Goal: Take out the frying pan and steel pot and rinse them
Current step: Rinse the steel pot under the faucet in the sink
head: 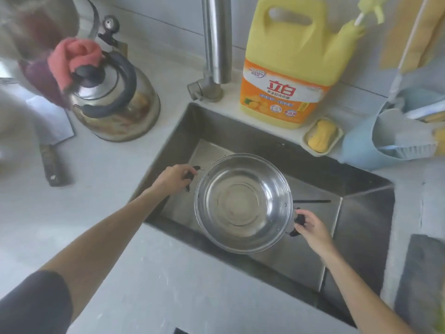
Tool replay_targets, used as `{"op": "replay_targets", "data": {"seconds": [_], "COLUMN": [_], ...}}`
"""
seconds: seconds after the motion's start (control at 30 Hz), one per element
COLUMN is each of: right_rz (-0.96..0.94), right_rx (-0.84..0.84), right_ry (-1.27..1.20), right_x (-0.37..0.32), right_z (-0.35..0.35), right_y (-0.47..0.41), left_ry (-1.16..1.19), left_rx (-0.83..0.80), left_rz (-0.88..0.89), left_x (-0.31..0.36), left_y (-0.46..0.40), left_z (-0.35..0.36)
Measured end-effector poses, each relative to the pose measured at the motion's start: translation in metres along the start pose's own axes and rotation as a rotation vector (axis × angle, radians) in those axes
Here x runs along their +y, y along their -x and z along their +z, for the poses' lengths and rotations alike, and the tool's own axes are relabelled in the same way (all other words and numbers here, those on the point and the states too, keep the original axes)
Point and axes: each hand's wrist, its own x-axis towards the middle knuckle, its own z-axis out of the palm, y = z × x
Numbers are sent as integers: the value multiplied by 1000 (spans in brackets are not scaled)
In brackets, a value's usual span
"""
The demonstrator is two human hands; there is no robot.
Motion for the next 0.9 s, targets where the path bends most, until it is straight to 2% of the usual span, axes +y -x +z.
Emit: {"op": "replay_targets", "data": {"seconds": [0.27,0.53,0.6,0.7,0.73,0.8,0.9], "right_rz": [108,81,65,41,40,54,42], "right_rx": [-57,-41,-48,-55,-54,-46,-36], "right_ry": [-9,-59,-54,-53,-53,-44,-31], "right_x": [32,39,42,40,39,35,36], "right_z": [29,34,34,32,31,31,33], "right_y": [-29,-38,-36,-35,-34,-34,-37], "left_ry": [-7,-159,-134,100,152,151,47], "left_rx": [-21,-147,-22,394,485,537,483], "left_rz": [-140,-122,-89,45,63,26,18], "left_x": [-22,-16,-3,38,54,83,109], "left_y": [-39,-45,-38,-27,-27,-34,-48], "left_z": [41,29,13,-31,-47,-74,-95]}}
